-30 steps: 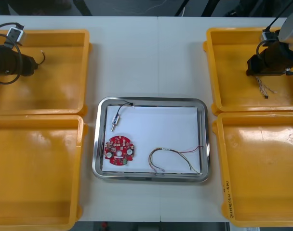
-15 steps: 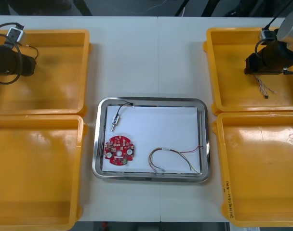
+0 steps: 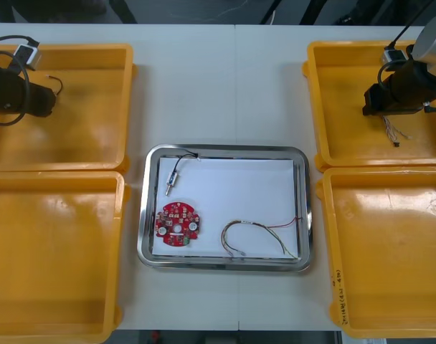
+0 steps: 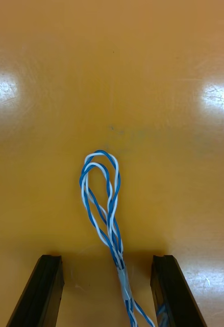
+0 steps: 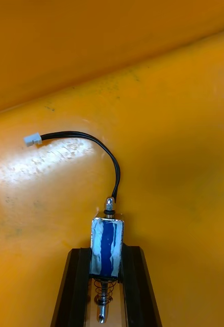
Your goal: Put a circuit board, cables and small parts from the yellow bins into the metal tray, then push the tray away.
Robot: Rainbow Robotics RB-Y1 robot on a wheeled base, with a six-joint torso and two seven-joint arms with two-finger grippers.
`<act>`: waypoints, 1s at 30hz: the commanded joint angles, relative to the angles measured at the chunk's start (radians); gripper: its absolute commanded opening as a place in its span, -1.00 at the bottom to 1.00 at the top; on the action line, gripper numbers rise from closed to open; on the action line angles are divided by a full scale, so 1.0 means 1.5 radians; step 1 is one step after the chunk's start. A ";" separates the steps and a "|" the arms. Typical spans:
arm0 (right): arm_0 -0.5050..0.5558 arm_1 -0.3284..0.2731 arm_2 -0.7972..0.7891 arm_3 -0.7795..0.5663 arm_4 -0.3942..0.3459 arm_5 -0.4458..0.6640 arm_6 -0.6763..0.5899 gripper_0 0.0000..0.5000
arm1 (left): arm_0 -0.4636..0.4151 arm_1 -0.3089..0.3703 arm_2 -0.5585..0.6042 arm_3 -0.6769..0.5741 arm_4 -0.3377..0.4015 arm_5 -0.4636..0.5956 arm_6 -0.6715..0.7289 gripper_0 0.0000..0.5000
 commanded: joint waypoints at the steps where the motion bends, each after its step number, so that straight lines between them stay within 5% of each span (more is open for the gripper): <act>1: -0.009 -0.013 -0.004 0.006 -0.004 0.001 0.010 1.00 | 0.004 0.040 0.015 -0.042 0.000 0.046 -0.051 -1.00; 5: -0.007 -0.013 -0.004 0.005 -0.005 0.001 0.010 1.00 | 0.004 0.045 0.030 -0.058 -0.005 0.081 -0.041 -1.00; 6: -0.007 -0.013 -0.004 0.006 -0.008 0.001 0.010 0.86 | 0.004 0.046 0.037 -0.066 -0.009 0.097 -0.035 -1.00; 7: -0.004 -0.013 -0.004 0.006 -0.010 0.001 0.010 0.21 | 0.004 0.047 0.041 -0.073 -0.015 0.105 -0.030 -1.00; 9: -0.003 -0.013 -0.004 0.005 -0.016 -0.002 0.011 -0.69 | 0.004 0.047 0.051 -0.086 -0.032 0.122 -0.020 -1.00; 11: -0.002 -0.014 -0.004 0.006 -0.017 -0.005 0.013 -1.00 | 0.004 0.047 0.055 -0.107 -0.053 0.146 0.019 -1.00; 16: -0.002 -0.013 0.001 0.005 -0.017 -0.007 0.022 -1.00 | 0.007 0.047 0.055 -0.213 -0.118 0.247 0.150 -1.00; 20: -0.002 -0.013 0.004 -0.008 -0.016 -0.001 0.029 -1.00 | 0.022 0.047 0.055 -0.280 -0.123 0.289 0.218 -1.00; 30: -0.002 -0.015 0.011 -0.186 0.015 0.208 0.022 -1.00 | 0.072 0.047 0.061 -0.410 -0.135 0.346 0.317 -1.00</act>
